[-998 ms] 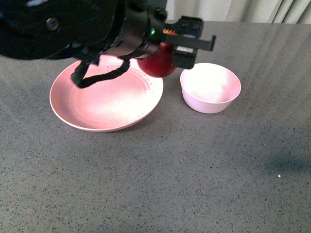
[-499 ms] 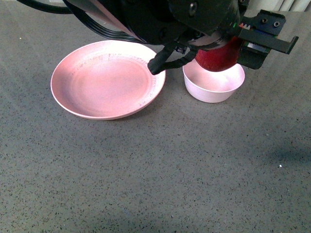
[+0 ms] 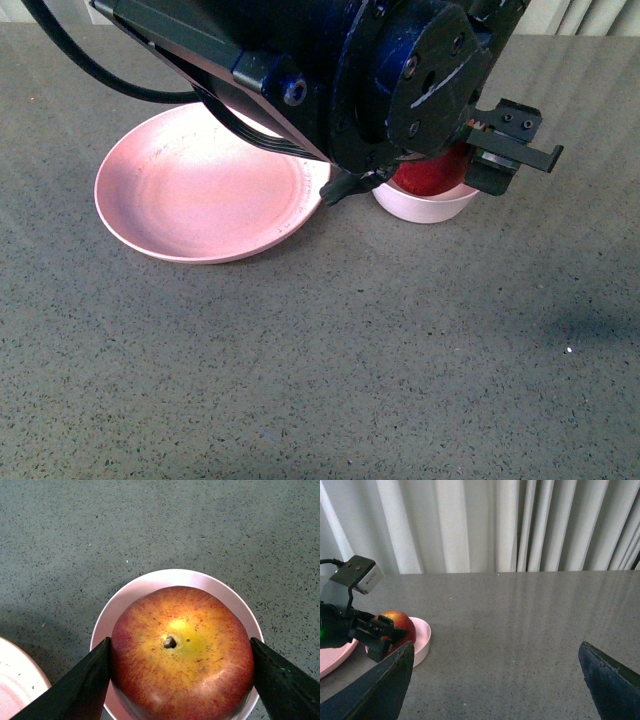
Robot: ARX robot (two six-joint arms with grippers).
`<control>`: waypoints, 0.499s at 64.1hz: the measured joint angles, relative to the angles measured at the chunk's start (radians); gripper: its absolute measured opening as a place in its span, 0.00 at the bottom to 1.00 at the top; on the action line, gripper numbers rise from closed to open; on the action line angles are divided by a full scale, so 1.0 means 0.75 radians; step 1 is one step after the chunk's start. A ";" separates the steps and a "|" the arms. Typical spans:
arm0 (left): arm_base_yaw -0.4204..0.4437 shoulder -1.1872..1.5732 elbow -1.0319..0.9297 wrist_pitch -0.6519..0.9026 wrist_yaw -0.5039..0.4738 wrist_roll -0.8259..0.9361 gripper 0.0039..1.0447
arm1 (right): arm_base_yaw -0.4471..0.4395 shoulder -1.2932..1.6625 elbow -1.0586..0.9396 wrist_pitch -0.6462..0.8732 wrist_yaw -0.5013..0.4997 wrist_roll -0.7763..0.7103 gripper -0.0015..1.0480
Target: Move apple from plate to bowl
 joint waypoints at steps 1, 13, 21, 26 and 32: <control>0.000 0.002 0.001 0.000 -0.002 -0.001 0.73 | 0.000 0.000 0.000 0.000 0.000 0.000 0.91; 0.002 0.007 0.015 0.004 -0.025 -0.007 0.92 | 0.000 0.000 0.000 0.000 0.000 0.000 0.91; 0.002 0.007 0.014 0.012 -0.025 -0.023 0.92 | 0.000 0.000 0.000 0.000 -0.001 0.000 0.91; 0.003 -0.002 -0.001 0.034 -0.024 -0.045 0.92 | 0.000 0.000 0.000 0.000 0.000 0.000 0.91; 0.007 -0.032 -0.046 0.066 -0.012 -0.072 0.92 | 0.000 0.000 0.000 0.000 -0.001 0.000 0.91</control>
